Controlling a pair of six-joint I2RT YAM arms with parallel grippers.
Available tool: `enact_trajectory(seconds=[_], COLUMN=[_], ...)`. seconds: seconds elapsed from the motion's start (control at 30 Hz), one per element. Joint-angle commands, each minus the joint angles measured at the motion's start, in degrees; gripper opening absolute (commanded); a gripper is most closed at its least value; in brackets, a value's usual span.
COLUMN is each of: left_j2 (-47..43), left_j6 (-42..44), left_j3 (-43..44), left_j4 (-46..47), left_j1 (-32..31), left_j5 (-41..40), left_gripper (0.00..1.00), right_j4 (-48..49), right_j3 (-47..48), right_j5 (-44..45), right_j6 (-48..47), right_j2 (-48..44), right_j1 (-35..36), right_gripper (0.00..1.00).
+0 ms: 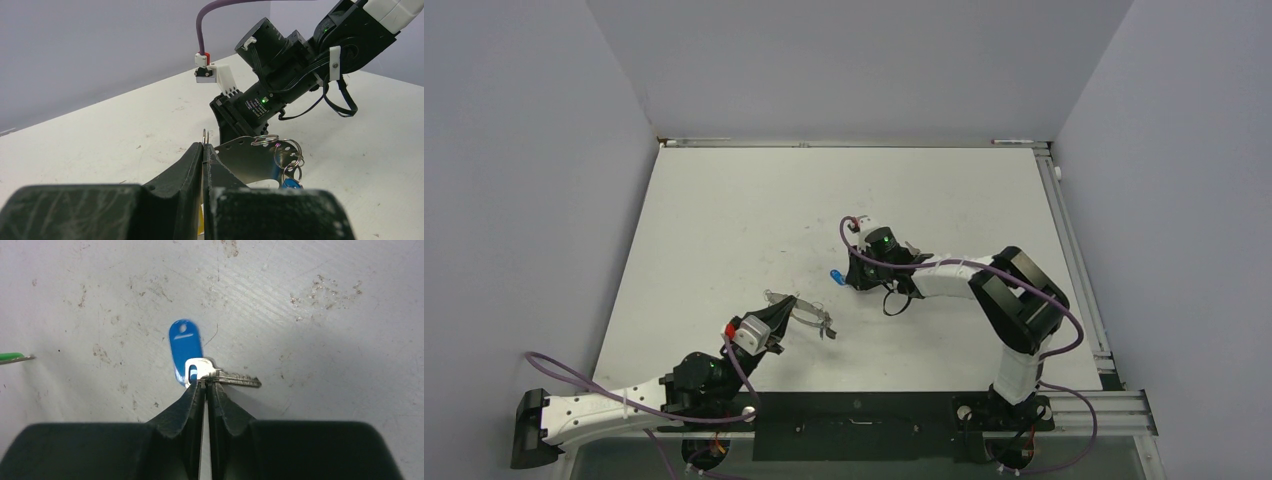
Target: Put the keys on the keyring
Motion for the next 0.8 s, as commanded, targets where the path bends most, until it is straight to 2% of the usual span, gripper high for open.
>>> enact_trajectory(seconds=[0.0,0.43,0.77], left_j2=[-0.59,-0.22,-1.73], left_j6=[-0.51,-0.46,-0.37], left_j3=[-3.24,-3.06,-2.17], left_j4=[2.95,3.06,2.42], left_j1=[0.00,0.00,0.00], left_j5=[-0.08,0.16,1.60], left_gripper=[0.00,0.00,0.00], right_j4=[-2.63,-13.34,-20.59], right_j3=[-0.73,1.23,2.67], right_j5=[0.11,2.70,8.41], right_j6=[-1.20,-6.39,-10.99], right_j2=[-2.91,-15.04,-25.06], right_j1=[-0.23,2.46,6.37], right_gripper=[0.05,0.05,0.05])
